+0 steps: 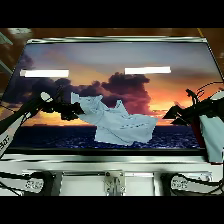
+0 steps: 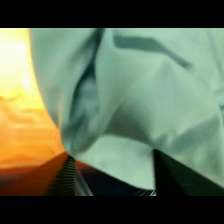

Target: Fold the shirts.

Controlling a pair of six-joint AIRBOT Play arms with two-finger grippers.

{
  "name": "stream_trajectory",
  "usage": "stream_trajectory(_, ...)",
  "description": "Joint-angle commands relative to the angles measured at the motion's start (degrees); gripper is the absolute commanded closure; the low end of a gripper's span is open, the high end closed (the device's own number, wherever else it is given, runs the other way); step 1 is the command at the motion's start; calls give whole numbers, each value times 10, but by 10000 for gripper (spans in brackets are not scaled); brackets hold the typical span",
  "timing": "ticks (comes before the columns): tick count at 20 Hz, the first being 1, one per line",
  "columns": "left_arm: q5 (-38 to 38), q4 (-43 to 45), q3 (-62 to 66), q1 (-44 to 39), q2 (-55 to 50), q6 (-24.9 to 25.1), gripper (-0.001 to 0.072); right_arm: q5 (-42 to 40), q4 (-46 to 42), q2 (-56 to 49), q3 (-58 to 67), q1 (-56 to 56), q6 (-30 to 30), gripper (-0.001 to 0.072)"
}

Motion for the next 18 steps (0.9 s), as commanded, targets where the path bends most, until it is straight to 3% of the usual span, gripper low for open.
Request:
stream_trajectory(1, 43, -27, -1, -9, -9, 2, 329, -2, -5, -20, 0, 3, -2, 17)
stream_trajectory(2, 50, -35, -1, -10, -11, 0, 354, -1, -5, -32, 0, 4, 3, 17)
stream_trajectory(4, 52, -40, -1, -10, -14, -7, 566, -3, 17, -60, 0, 14, 7, 18)
stream_trajectory(6, 51, -40, 1, -10, -13, -4, 666, -23, 42, -85, 0, 33, 7, 17)
stream_trajectory(11, 54, -36, 5, -10, 17, 36, 667, -115, 46, -129, 0, 116, 22, 19)
stream_trajectory(12, 54, -36, 9, -10, 27, 38, 667, -126, 46, -134, 0, 130, 30, 52)
stream_trajectory(13, 53, -36, 17, -10, 36, 39, 667, -131, 46, -136, 0, 143, 32, 265)
stream_trajectory(14, 53, -36, 27, -10, 49, 48, 667, -131, 46, -136, 1, 151, 33, 533)
stream_trajectory(15, 54, -28, 41, -11, 64, 72, 668, -125, 46, -134, 5, 155, 46, 651)
stream_trajectory(18, 48, 36, 97, -21, 134, 67, 668, -113, 43, -86, 36, 151, 36, 652)
